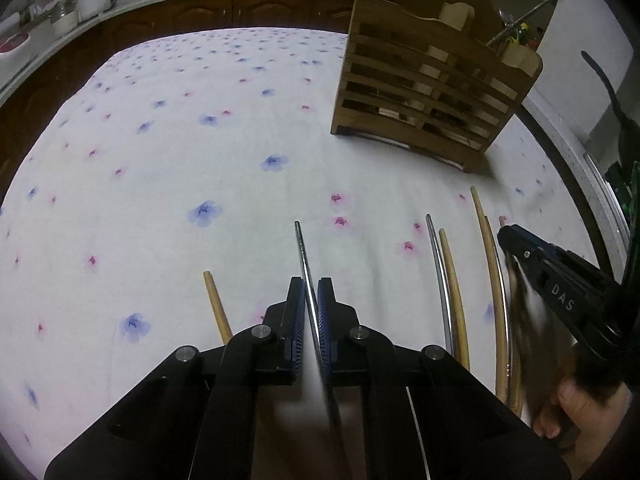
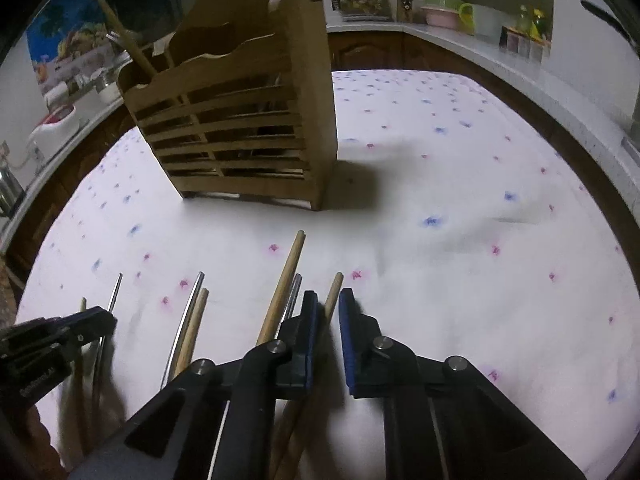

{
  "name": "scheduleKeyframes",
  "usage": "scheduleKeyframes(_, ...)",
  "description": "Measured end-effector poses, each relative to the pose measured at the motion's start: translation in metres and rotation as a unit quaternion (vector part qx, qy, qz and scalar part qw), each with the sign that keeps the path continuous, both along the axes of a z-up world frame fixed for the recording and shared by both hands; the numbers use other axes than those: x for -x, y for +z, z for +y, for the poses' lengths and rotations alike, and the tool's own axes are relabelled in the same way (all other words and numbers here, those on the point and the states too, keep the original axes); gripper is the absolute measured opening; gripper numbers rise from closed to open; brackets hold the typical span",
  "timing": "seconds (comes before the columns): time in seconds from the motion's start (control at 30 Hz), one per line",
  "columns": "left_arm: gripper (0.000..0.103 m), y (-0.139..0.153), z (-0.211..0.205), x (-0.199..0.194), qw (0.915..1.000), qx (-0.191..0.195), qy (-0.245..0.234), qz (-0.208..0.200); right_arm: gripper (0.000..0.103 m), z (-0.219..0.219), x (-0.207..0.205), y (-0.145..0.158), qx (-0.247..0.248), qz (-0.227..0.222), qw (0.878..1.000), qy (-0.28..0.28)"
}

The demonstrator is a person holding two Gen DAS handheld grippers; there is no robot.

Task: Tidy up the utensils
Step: 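Grasp a metal chopstick with the left tool while the right tool grasps a wooden chopstick, then carry the held chopsticks up toward the wooden holder with both tools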

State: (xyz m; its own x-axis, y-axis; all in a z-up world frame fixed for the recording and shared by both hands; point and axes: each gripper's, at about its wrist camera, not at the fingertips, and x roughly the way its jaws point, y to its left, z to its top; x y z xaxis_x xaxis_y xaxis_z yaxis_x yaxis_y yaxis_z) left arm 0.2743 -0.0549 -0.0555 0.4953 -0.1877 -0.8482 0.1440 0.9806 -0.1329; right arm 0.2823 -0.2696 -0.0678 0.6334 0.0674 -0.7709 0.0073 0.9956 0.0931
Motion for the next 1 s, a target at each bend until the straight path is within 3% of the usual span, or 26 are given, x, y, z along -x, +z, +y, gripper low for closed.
scheduleKeyframes(0.17,0.005,0.003,0.007,0.002,0.9995,0.029,0.001,0.009,0.007,-0.008,0.001,0.002,-0.046,0.0,0.999,-0.004)
scheduleKeyframes(0.3,0.005,0.022,0.014,0.012,0.9984,0.055,0.001,-0.007,0.006,-0.013,0.013,0.017,-0.085,-0.017,0.996,-0.005)
scheduleKeyframes(0.6,0.005,0.087,0.035,0.046,0.9903,0.124,0.0,-0.063,0.005,-0.022,0.059,0.088,-0.134,-0.095,0.986,0.016)
scheduleKeyframes(1.0,0.005,0.151,0.049,0.075,0.9793,0.149,-0.012,-0.137,0.005,-0.026,0.103,0.167,-0.145,-0.199,0.969,0.029)
